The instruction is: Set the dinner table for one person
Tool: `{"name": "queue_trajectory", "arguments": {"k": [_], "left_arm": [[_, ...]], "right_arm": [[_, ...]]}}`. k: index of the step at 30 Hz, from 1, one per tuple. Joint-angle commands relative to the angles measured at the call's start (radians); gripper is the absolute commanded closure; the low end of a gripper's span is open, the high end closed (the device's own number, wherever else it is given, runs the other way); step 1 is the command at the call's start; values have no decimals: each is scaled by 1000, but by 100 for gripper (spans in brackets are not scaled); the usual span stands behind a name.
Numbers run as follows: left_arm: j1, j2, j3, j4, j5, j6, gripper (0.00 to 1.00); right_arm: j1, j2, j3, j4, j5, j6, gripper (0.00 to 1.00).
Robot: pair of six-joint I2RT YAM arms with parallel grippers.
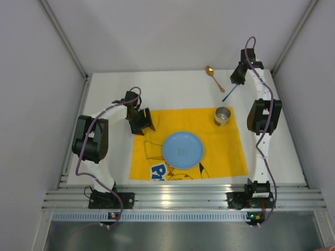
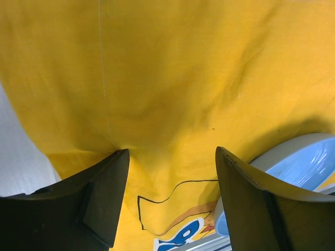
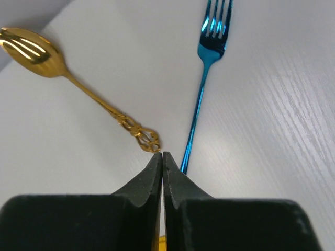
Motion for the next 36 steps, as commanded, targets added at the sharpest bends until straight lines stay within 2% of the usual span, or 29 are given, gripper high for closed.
{"name": "queue_trajectory", "arguments": {"k": [1,8,14,22,27,29,32,33,34,35,36], "left_arm": [[6,22,62,10,-10,43,28],[11,26,202,-102,-56,110,28],[11,-6,201,-127,-75,104,28],[11,-21,162,-77,-55,54,28],[11,-20,147,-50,-37,37,28],[11,-17,136,-32,-29,34,29],[11,-7,124,-12,-9,23,29],[11,5,125,-3,3,20,29],[9,13,128,-1,11,18,29],[9,19,135,2,16,15,29],[8,32,139,6,25,12,30]], "right_arm": [[-6,-64,-12,122,-60,17,100],[-12,161,112,210,-102,157,100],[-12,166,39,220,-102,163,100],[-86,-27,-211,96,-48,67,100],[-185,-246,-530,12,36,-48,100],[-227,-350,-640,29,23,-99,100],[-235,-454,-656,35,-72,-189,99],[-236,-476,-642,35,-159,-205,90],[-236,-498,-625,36,-200,-216,72],[-235,-516,-583,32,-236,-228,31],[-236,-548,-561,33,-287,-225,19]]}}
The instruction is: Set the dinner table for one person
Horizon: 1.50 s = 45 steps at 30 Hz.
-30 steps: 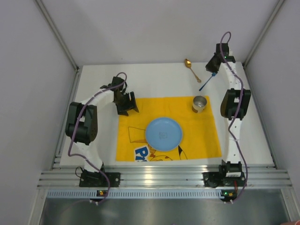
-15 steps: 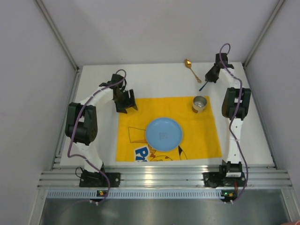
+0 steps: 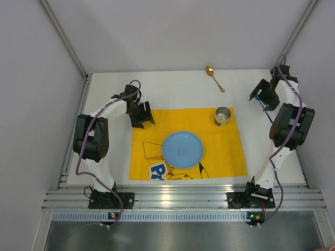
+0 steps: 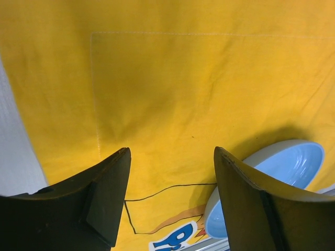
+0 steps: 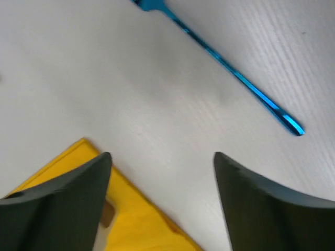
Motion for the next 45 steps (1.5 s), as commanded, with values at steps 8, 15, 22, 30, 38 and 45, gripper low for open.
{"name": "queue_trajectory", "arguments": {"k": [8,15,22,30,38,45], "left_arm": [[-23,26,40,65,65,-16,30],[-23,-35,-38,99,56,-31,31],[-20,-98,-121,116,37,-36,31],[-16,-115,-157,116,48,-23,31],[-8,-105,-164,128,57,-14,31],[0,-111,-170,115,66,10,31]], "right_arm": [[26,-111,297,3,-127,-91,0],[-13,116,442,-90,15,-151,0],[-35,264,517,-100,11,-187,0],[-35,294,431,-101,28,-212,0],[-9,201,188,-95,94,-241,18],[-9,257,196,-117,126,-256,58]]}}
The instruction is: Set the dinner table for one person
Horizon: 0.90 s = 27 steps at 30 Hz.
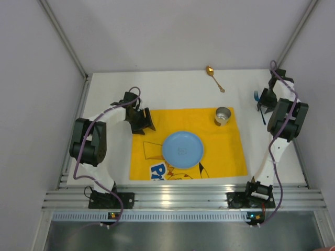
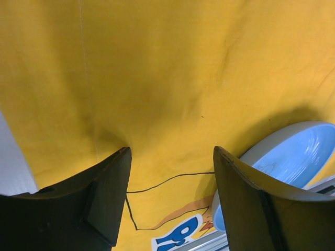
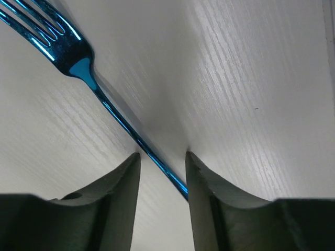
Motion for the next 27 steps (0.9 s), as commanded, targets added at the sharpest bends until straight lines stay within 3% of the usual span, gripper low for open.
{"name": "queue_trajectory", "arguments": {"k": [1,4,5,6,13,19,22,27], "left_arm": [[8,-39,-7,14,20,30,31],[11,-48,-1,-7,8,48,31],[13,-47,0,-15,2,57,31],[13,-48,5,-22,-6,60,31],[13,-36,86,-76,-48,87,31],[-6,-44,235,-93,-58,73,31],[-47,-16,340,-95,-55,70,30],[-157,39,529,-59,20,73,29]], "right_arm": [[12,50,15,-53,21,-8,61],[22,99,57,-75,33,-13,82],[27,115,61,-79,38,-14,97],[32,116,64,-81,41,-17,100],[68,41,44,-79,23,-10,100],[137,-235,38,-105,44,68,100],[185,-377,47,-133,44,119,100],[262,-476,100,-193,1,177,100]]}}
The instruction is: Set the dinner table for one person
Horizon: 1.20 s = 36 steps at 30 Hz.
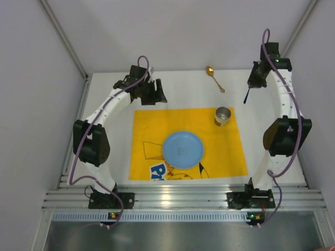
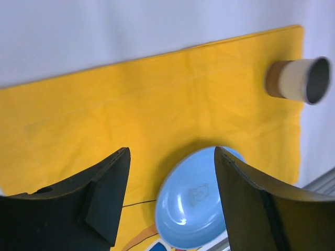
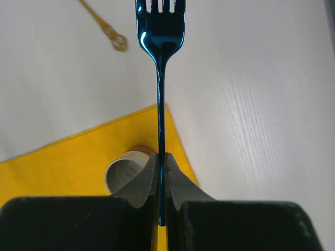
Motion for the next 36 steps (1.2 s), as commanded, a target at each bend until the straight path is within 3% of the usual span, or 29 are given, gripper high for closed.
{"name": "queue_trajectory", "arguments": {"k": [1,7,15,23,24,27,28,30,31,32,34,35,36], "left_arm": [[-84,56,147,44,100,8,29],[-216,174,375,153,279,-79,27],[-319,182,366,374,407,-168,24],[-351,207,361,351,373,-158,26],[-352,208,356,345,367,-156,29],[-352,215,346,334,352,-147,48],[-352,216,344,332,350,-144,61],[-354,218,344,334,350,-146,74],[-352,218,344,337,349,-149,92],[-352,216,343,334,335,-147,100],[-351,201,336,320,311,-126,100],[-348,193,330,284,254,-115,100],[-343,173,323,258,225,-103,100]], "right_arm": [[51,-116,81,-60,-53,86,100],[152,-185,82,-70,-227,190,100],[279,-219,40,-13,-296,247,100],[302,-214,66,-10,-403,294,100],[305,-214,72,-10,-414,308,100],[318,-213,76,-1,-463,346,100],[319,-214,69,7,-480,360,100],[336,-222,48,50,-518,398,100],[342,-222,39,61,-526,408,100],[351,-222,31,85,-538,412,100],[364,-208,13,107,-546,403,98],[364,-201,13,119,-540,379,90],[356,-187,29,122,-532,364,76]]}}
